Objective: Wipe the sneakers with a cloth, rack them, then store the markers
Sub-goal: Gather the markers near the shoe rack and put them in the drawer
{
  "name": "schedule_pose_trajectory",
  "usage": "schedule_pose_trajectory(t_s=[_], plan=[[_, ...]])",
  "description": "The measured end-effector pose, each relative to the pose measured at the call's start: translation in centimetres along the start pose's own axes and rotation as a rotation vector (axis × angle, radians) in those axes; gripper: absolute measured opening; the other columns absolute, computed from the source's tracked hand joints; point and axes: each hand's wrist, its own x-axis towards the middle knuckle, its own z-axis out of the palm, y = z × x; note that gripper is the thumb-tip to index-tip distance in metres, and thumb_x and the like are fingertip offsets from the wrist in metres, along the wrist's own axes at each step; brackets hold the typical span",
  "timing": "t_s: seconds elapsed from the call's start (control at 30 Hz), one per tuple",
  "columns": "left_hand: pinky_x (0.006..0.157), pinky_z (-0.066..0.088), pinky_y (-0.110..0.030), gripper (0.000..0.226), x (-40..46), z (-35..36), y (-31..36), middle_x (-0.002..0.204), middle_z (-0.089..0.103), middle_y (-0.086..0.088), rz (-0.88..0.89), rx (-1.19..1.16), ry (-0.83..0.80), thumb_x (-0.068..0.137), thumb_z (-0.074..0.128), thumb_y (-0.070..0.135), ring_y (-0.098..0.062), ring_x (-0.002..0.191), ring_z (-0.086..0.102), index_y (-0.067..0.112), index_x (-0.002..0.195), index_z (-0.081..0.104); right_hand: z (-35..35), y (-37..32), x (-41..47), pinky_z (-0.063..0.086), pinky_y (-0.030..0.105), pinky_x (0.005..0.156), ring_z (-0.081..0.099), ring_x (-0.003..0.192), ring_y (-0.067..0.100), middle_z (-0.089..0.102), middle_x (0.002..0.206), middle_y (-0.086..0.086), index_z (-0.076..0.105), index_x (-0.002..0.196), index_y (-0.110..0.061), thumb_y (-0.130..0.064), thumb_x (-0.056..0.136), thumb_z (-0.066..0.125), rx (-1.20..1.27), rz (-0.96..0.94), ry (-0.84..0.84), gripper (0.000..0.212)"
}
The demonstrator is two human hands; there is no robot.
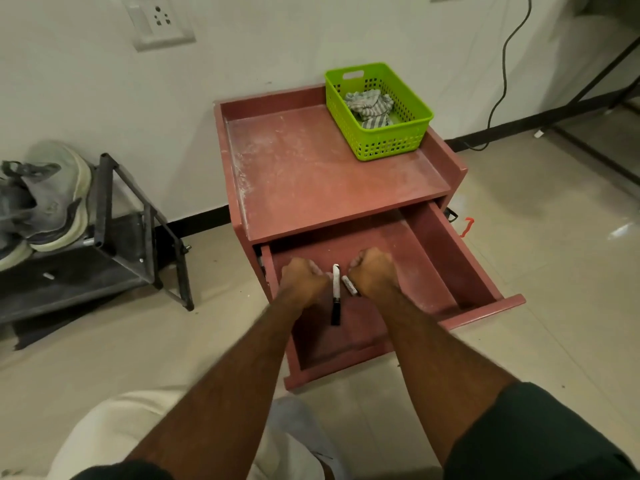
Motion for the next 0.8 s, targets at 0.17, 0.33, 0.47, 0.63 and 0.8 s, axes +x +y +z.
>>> schedule_pose_trajectory(t_s=[0.17,0.33,0.47,0.63,0.8], plan=[[0.054,0.05,-0.021,0.025,-1.5,-6.4,1.2,0.057,0.066,-0.005,0.082,-0.038,0.061,0.088,0.074,0.026,-0.013,0.046,0.06,0.006,0.073,0.068,-0.4,-5.6,-2.9,0.058,0.032,0.075,0.068,0.079,0.026,0.071,0.084,0.005,0.068,0.078,-0.019,-0.01,0.076,0.056,0.049,-0.225,0.08,0.015],[0.057,0.054,-0.025,0.027,-3.8,-14.2,0.4,0.064,0.067,-0.007,0.14,-0.028,0.158,0.091,0.07,0.023,-0.011,0.049,0.059,0.008,0.069,0.064,0.4,-12.3,-6.2,0.052,0.028,0.069,0.065,0.083,0.032,0.07,0.086,0.009,0.065,0.079,-0.015,-0.008,0.077,0.055,0.026,-0.407,0.111,0.013],[0.06,0.06,-0.031,0.028,-6.0,-20.8,-1.9,0.07,0.071,-0.014,0.122,0.0,0.303,0.088,0.072,0.026,-0.017,0.052,0.064,0.002,0.075,0.066,2.3,-17.9,-9.1,0.045,0.019,0.066,0.062,0.079,0.02,0.067,0.086,0.001,0.068,0.084,-0.019,-0.007,0.083,0.057,0.005,-0.523,0.028,0.016],[0.057,0.045,-0.019,0.03,-10.2,-30.1,-7.1,0.055,0.06,0.003,0.091,0.056,0.453,0.086,0.073,0.025,-0.009,0.054,0.062,0.007,0.063,0.063,6.8,-25.6,-14.6,0.058,0.033,0.073,0.064,0.08,0.022,0.066,0.09,0.002,0.067,0.084,-0.023,-0.01,0.077,0.06,-0.034,-0.736,-0.103,0.016],[0.059,0.046,-0.023,0.029,-15.8,-39.1,-14.6,0.059,0.062,-0.001,-0.014,0.106,0.584,0.085,0.076,0.024,-0.013,0.057,0.059,0.006,0.065,0.063,12.8,-32.8,-22.1,0.055,0.028,0.079,0.065,0.086,0.021,0.068,0.097,0.003,0.069,0.087,-0.025,-0.016,0.078,0.069,-0.082,-0.869,-0.267,0.014]])
